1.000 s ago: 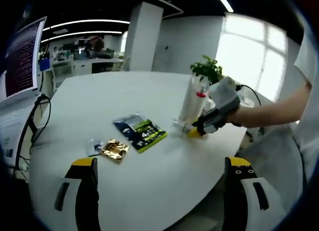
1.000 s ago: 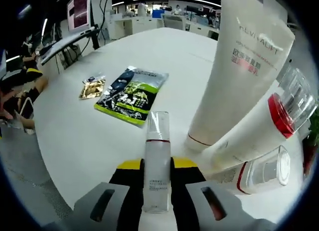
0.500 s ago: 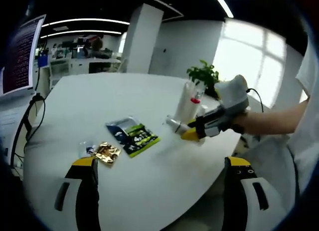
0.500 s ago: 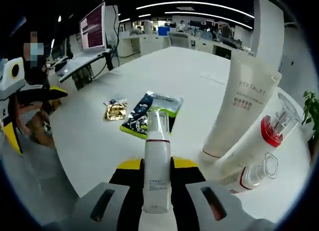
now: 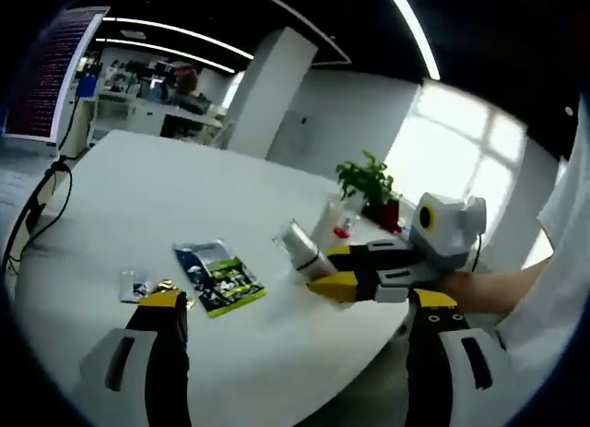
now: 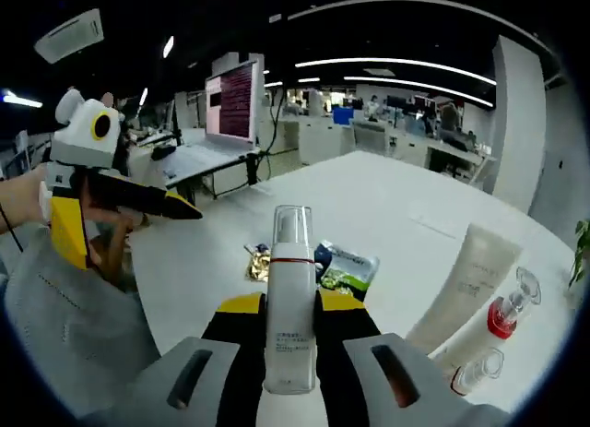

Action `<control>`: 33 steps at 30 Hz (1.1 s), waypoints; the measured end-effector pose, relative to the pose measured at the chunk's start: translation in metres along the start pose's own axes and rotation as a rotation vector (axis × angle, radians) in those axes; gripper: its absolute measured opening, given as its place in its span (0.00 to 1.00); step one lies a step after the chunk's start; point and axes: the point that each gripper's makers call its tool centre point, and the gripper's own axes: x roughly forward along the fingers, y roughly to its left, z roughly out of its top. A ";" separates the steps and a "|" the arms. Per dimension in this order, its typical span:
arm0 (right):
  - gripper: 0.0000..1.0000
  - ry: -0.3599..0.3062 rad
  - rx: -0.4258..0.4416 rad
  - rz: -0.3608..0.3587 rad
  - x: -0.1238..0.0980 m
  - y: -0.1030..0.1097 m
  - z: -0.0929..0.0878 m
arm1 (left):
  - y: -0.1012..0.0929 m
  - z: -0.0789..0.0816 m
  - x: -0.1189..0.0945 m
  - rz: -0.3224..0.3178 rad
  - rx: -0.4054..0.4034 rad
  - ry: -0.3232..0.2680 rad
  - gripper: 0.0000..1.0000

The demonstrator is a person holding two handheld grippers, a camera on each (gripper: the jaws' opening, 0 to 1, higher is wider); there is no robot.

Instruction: Arrange the skincare products in the storage area until every visible bottle or jar stands upright without overlapping.

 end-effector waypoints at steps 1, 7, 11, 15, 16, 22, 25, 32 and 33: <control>0.19 -0.012 -0.003 0.006 -0.001 0.003 0.004 | -0.002 0.002 0.000 -0.007 -0.009 -0.006 0.90; 0.19 -0.082 -0.066 0.037 -0.004 0.021 0.029 | -0.008 0.013 -0.002 -0.025 -0.044 -0.048 0.85; 0.19 -0.100 -0.080 0.059 -0.003 0.030 0.033 | -0.009 0.018 -0.002 -0.018 -0.045 -0.066 0.78; 0.19 -0.112 -0.098 0.071 -0.002 0.041 0.037 | -0.003 0.024 -0.003 0.011 -0.055 -0.105 0.65; 0.19 -0.111 -0.119 0.072 -0.002 0.044 0.038 | -0.003 0.025 -0.003 0.015 -0.057 -0.109 0.62; 0.19 -0.107 -0.210 0.075 0.005 0.055 0.045 | 0.005 0.026 -0.003 0.019 -0.121 -0.151 0.50; 0.19 -0.105 -0.256 0.068 0.006 0.056 0.047 | 0.004 0.032 -0.005 0.004 -0.159 -0.206 0.43; 0.20 -0.105 -0.347 0.039 0.002 0.057 0.054 | -0.002 0.036 -0.004 -0.023 -0.187 -0.263 0.31; 0.20 -0.105 -0.354 0.038 0.001 0.057 0.054 | -0.003 0.037 -0.004 -0.027 -0.196 -0.273 0.29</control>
